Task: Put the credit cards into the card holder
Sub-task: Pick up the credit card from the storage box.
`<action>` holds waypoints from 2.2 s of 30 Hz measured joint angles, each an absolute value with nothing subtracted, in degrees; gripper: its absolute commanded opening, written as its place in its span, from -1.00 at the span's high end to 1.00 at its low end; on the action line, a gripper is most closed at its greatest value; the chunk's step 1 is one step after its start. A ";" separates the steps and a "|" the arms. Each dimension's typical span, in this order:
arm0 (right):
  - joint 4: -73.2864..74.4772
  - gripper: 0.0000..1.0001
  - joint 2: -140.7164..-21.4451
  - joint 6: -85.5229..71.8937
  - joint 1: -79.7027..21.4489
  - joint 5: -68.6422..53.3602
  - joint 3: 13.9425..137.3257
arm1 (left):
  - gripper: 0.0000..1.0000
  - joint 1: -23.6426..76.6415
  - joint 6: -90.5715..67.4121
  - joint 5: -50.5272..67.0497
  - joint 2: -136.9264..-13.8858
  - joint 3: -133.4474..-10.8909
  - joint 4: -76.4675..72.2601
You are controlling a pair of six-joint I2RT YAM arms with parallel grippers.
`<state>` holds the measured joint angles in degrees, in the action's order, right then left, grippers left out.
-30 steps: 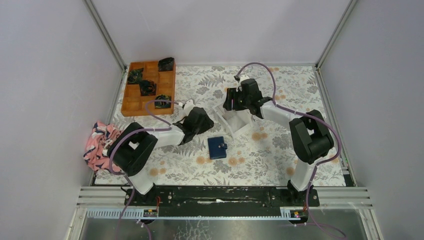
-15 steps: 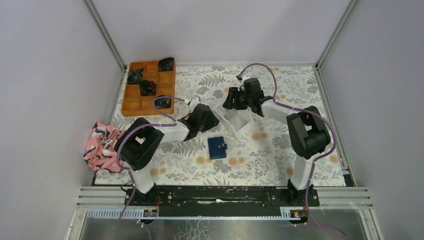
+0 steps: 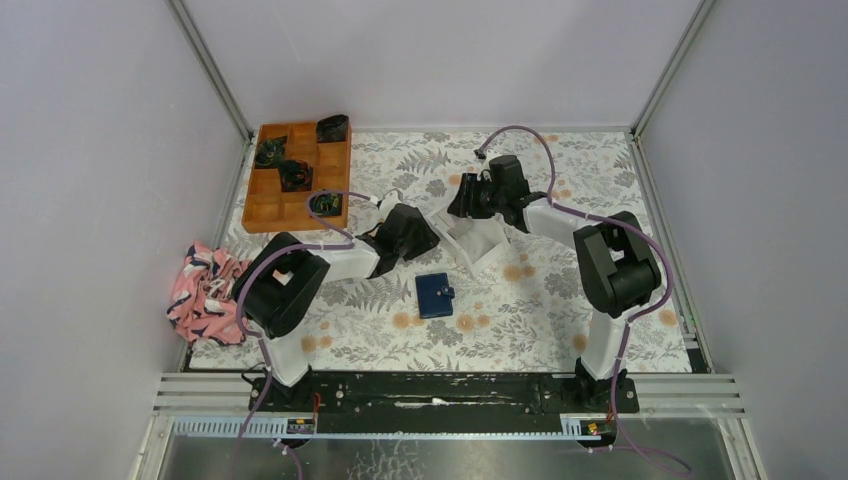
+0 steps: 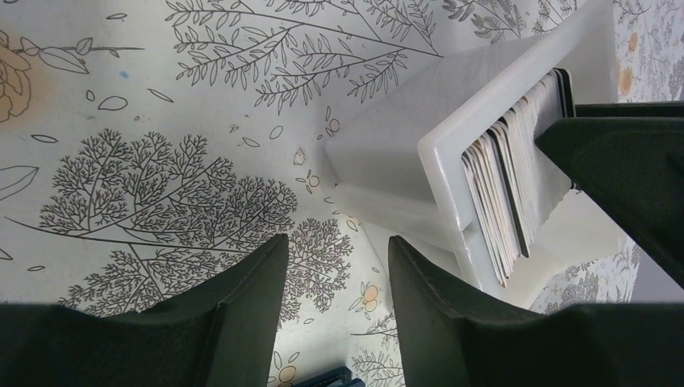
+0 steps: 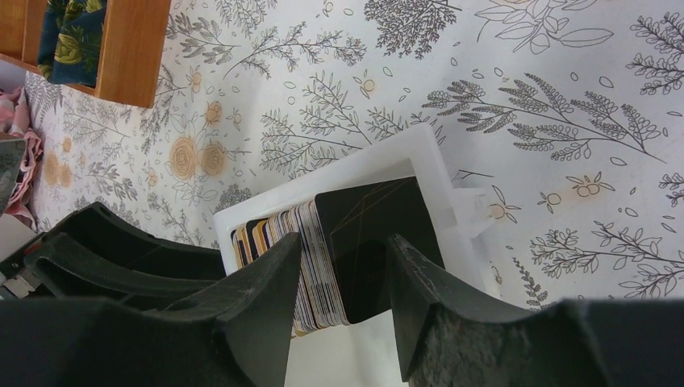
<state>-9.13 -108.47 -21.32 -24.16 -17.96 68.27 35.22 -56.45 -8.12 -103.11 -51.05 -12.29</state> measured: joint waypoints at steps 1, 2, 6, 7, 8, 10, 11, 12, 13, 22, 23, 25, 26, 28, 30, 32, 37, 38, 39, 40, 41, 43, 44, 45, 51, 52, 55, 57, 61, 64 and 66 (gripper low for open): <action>-9.13 0.03 -108.44 -21.34 -24.14 -17.98 68.27 | -0.12 35.20 -56.45 -8.12 -103.15 -51.09 -12.29; -9.13 0.05 -108.38 -21.34 -24.14 -17.96 68.27 | -0.12 35.18 -56.45 -8.10 -103.24 -51.11 -12.32; -8.47 0.09 -107.81 -21.34 -24.10 -17.91 68.27 | -0.12 35.18 -56.47 -8.03 -103.44 -51.16 -12.32; -8.43 0.10 -107.63 -21.37 -24.10 -17.91 68.27 | -0.12 35.18 -56.49 -8.03 -103.46 -51.16 -12.32; -8.43 0.12 -107.42 -21.37 -24.10 -17.91 68.27 | -0.12 35.18 -56.58 -8.03 -103.46 -51.16 -12.32; -8.38 0.15 -106.83 -21.39 -24.10 -17.91 68.27 | -0.12 35.18 -56.66 -8.01 -103.48 -51.16 -12.32; -8.34 0.17 -106.45 -21.43 -24.10 -17.91 68.27 | -0.13 35.18 -56.71 -8.01 -103.48 -51.16 -12.32; -8.25 0.19 -106.02 -21.47 -24.10 -17.93 68.27 | -0.12 35.18 -56.75 -8.01 -103.48 -51.16 -12.32; -8.25 0.21 -105.65 -21.50 -24.10 -17.93 68.27 | -0.12 35.18 -56.77 -8.01 -103.48 -51.18 -12.32; -7.14 -0.12 -104.95 -21.30 -24.10 -17.47 68.27 | -0.14 35.18 -56.82 -8.01 -103.48 -51.20 -12.32; -6.76 -0.14 -104.95 -21.08 -24.10 -17.37 68.27 | -0.14 35.18 -56.84 -8.01 -103.48 -51.20 -12.32; -6.31 -0.15 -104.95 -20.82 -24.10 -17.15 68.25 | -0.14 35.18 -56.84 -7.97 -103.48 -51.20 -12.32; -6.00 -0.15 -104.95 -20.60 -24.10 -17.08 68.27 | -0.14 35.18 -56.84 -7.94 -103.48 -51.20 -12.32; -5.65 -0.16 -104.99 -20.45 -24.10 -17.06 68.27 | -0.14 35.18 -56.84 -7.92 -103.48 -51.20 -12.32; -5.30 -0.16 -105.19 -20.27 -24.10 -17.08 68.29 | -0.14 35.18 -56.82 -7.92 -103.48 -51.20 -12.32; -5.21 -0.16 -105.69 -20.16 -24.10 -17.08 68.36 | -0.14 35.18 -56.84 -7.94 -103.48 -51.20 -12.32; -5.58 -0.10 -107.96 -20.34 -24.03 -17.54 68.86 | -0.14 35.18 -56.82 -7.92 -103.59 -51.70 -12.25; -5.52 -0.07 -108.12 -20.34 -24.01 -17.63 69.17 | -0.14 35.18 -56.82 -7.88 -103.72 -51.99 -12.25; -5.52 -0.03 -108.22 -20.32 -24.01 -17.65 69.32 | -0.14 35.18 -56.82 -7.90 -103.83 -52.21 -12.25; -5.52 0.01 -108.29 -20.29 -24.01 -17.67 69.45 | -0.14 35.18 -56.82 -7.88 -104.01 -52.45 -12.19; -5.52 0.06 -108.38 -20.27 -24.01 -17.67 69.58 | -0.14 35.18 -56.82 -7.88 -104.20 -52.64 -12.14; -5.58 0.15 -108.40 -20.18 -23.99 -17.63 69.80 | -0.14 35.16 -56.82 -7.88 -104.57 -52.95 -12.03; -5.54 0.20 -108.40 -20.16 -23.99 -17.61 69.91 | -0.14 35.14 -56.82 -7.86 -104.79 -53.10 -11.92; -5.54 0.25 -108.40 -20.18 -23.99 -17.61 70.02 | -0.14 35.14 -56.82 -7.86 -105.01 -53.28 -11.81; -5.69 0.33 -108.38 -20.16 -23.92 -17.39 70.24 | -0.14 35.14 -56.82 -7.84 -105.60 -53.69 -11.49; -5.69 0.33 -108.36 -20.16 -23.94 -17.30 70.22 | -0.14 35.14 -56.82 -7.84 -105.69 -53.69 -11.49; -5.56 0.36 -108.16 -20.14 -24.01 -16.97 70.22 | -0.14 35.14 -56.82 -7.79 -105.80 -53.78 -11.46; -5.30 0.41 -107.94 -20.14 -24.03 -16.67 70.22 | -0.14 35.14 -56.82 -7.79 -105.80 -53.78 -11.44; -4.78 0.44 -107.24 -19.81 -24.25 -15.81 70.22 | -0.14 35.14 -56.82 -7.79 -105.80 -53.78 -11.44; -4.03 0.48 -106.30 -19.70 -24.43 -15.53 70.22 | -0.14 35.14 -56.82 -7.79 -105.80 -53.78 -11.44; -3.51 0.51 -105.56 -19.70 -24.49 -15.51 70.22 | -0.14 35.14 -56.82 -7.79 -105.80 -53.78 -11.44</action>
<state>-3.51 -105.56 -19.70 -24.49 -15.51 70.22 35.14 -56.82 -7.79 -105.80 -53.78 -11.44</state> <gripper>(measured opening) 0.271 0.568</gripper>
